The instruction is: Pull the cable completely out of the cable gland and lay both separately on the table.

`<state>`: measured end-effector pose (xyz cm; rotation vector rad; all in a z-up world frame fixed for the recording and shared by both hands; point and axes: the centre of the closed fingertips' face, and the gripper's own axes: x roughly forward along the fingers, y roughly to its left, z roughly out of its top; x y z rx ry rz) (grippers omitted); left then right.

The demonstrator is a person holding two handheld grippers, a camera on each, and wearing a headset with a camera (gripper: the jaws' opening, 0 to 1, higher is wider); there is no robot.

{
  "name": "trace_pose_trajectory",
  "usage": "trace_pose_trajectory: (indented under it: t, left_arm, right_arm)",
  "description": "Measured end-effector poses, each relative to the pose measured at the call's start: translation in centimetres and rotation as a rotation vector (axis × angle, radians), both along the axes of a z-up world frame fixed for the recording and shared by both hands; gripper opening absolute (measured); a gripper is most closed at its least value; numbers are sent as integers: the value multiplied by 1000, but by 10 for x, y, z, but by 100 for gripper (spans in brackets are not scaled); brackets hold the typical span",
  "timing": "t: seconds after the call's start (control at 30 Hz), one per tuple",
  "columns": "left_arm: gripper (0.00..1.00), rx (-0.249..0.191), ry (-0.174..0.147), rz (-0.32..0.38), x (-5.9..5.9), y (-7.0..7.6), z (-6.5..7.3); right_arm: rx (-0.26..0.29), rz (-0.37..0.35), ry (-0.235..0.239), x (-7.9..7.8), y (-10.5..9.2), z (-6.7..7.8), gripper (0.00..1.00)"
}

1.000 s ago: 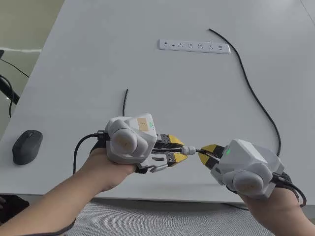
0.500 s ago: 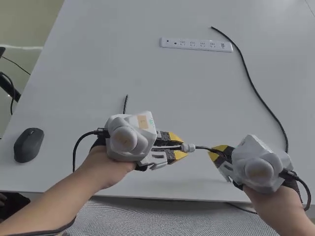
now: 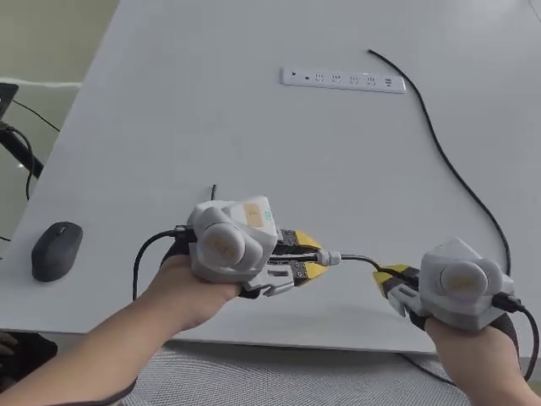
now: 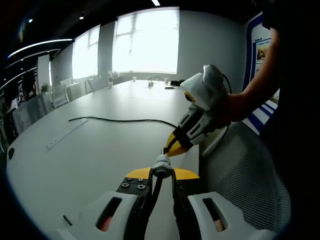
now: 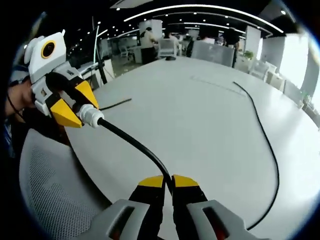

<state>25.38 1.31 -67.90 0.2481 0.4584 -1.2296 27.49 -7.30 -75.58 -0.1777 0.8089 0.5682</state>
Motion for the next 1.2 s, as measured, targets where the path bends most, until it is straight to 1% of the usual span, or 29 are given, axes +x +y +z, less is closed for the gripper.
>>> trace_pose_trajectory:
  t: [0.17,0.3,0.57,0.73,0.8,0.83,0.9,0.93,0.97,1.0,1.03,1.1,1.13,1.17,1.2]
  left_arm:
    - [15,-7,9,11,1,1,0]
    - [15,-8,13,17,2,3,-2]
    - [15,-3,20,26,3,6,-4]
    - [15,1,21,27,6,10,-5]
    - [15,0,23,29,7,11,-6]
    - [15,3,24,29,7,12,-6]
    - [15,2,25,29,7,12,-6]
    - [15,2,27,27,6,12,-7]
    - [15,3,26,26,6,12,-7]
    - [15,5,25,23,6,11,-8]
    - [15,5,25,20,5,11,-9]
    - [15,8,25,18,5,11,-10]
    - [15,12,25,18,4,12,-10]
    - [15,10,24,19,4,12,-9]
    - [15,8,23,20,4,11,-8]
  right_arm:
    - [-42,39,-18,-1,4,-1,0]
    - [-46,50,-19,-2,3,-1,0]
    - [-72,87,-41,-1,4,1,1]
    - [-91,106,-58,-2,6,5,2]
    - [-78,130,-80,-3,11,11,4]
    - [-80,137,-83,-3,13,13,6]
    - [-92,167,-113,-2,18,21,10]
    - [-97,194,-129,-2,24,27,12]
    - [-100,210,-140,-2,26,29,13]
    - [-116,260,-166,-3,34,34,15]
    - [-146,315,-195,-5,41,38,15]
    - [-162,382,-224,-10,56,43,14]
    - [-166,393,-229,-11,58,44,14]
    - [-186,431,-255,-12,66,48,14]
    - [-194,453,-271,-13,70,50,13]
